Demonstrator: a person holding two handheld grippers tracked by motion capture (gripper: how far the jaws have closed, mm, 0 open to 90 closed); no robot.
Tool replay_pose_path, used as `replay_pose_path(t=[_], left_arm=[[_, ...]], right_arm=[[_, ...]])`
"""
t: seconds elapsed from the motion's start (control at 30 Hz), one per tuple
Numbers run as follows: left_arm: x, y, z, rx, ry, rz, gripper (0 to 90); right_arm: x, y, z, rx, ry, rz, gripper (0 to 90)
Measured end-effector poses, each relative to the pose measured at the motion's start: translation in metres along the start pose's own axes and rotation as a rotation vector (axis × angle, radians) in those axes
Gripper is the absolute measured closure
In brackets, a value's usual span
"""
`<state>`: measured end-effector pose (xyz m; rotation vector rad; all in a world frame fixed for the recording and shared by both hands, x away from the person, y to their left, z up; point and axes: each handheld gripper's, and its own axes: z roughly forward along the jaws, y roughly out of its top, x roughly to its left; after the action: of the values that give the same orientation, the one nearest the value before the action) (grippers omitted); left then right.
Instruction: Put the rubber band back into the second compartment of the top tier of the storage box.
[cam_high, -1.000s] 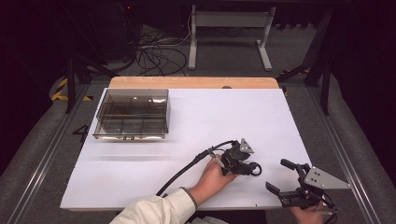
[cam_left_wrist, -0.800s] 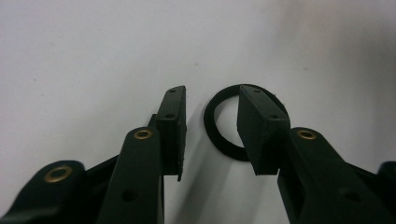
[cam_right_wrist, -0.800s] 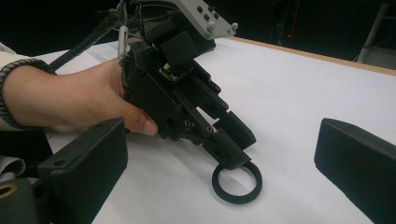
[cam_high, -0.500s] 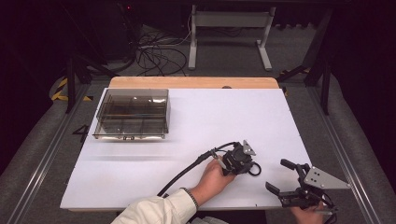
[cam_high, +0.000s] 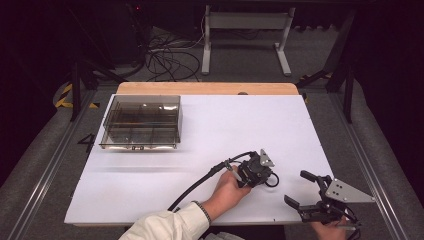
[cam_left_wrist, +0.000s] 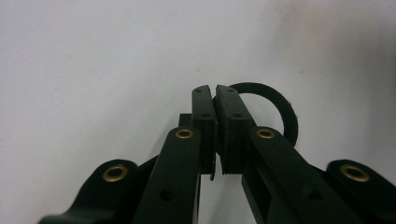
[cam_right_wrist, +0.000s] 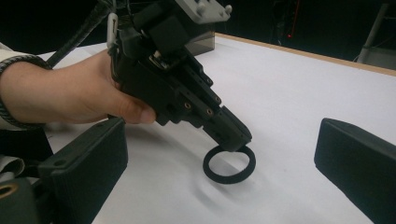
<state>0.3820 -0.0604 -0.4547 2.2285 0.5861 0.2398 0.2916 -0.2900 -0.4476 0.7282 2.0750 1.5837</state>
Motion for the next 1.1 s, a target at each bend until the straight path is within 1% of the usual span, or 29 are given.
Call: replay_pose_path(t=[0.07, 0.17, 0.33, 0.4, 0.5, 0.67, 0.7, 0.73, 0.8, 1.1], left_arm=[[0.002, 0.002, -0.005, -0.009, -0.014, -0.004, 86.8], [0.004, 0.004, -0.013, -0.025, -0.024, -0.018, 86.7], [0.008, 0.006, -0.026, -0.045, -0.031, -0.027, 86.8], [0.01, 0.006, -0.032, -0.063, -0.04, -0.034, 86.7], [0.013, 0.006, -0.04, -0.074, -0.056, -0.043, 86.7], [0.016, 0.005, -0.051, -0.094, -0.062, -0.054, 86.7], [0.017, 0.004, -0.055, -0.106, -0.063, -0.053, 86.7], [0.017, 0.004, -0.055, -0.106, -0.063, -0.053, 86.7], [0.018, 0.004, -0.06, -0.117, -0.064, -0.055, 86.7], [0.023, 0.002, -0.082, -0.163, -0.059, -0.066, 86.7]], right_arm=[[0.0, 0.0, 0.0, 0.0, -0.001, 0.0, 3.4], [0.0, 0.0, 0.0, -0.002, 0.001, 0.0, 3.4], [0.0, 0.0, 0.001, -0.001, 0.0, 0.0, 3.4], [0.0, 0.0, 0.001, 0.0, 0.001, -0.002, 3.4], [0.001, 0.0, 0.001, 0.002, 0.001, 0.003, 3.4], [0.001, 0.0, 0.002, 0.003, 0.001, 0.004, 3.4], [0.001, 0.0, 0.002, 0.002, 0.002, 0.004, 3.4], [0.001, 0.0, 0.002, 0.002, 0.002, 0.004, 3.4], [0.0, 0.0, 0.002, 0.004, 0.003, -0.001, 3.4], [0.0, 0.0, 0.003, 0.008, 0.002, 0.004, 3.4]])
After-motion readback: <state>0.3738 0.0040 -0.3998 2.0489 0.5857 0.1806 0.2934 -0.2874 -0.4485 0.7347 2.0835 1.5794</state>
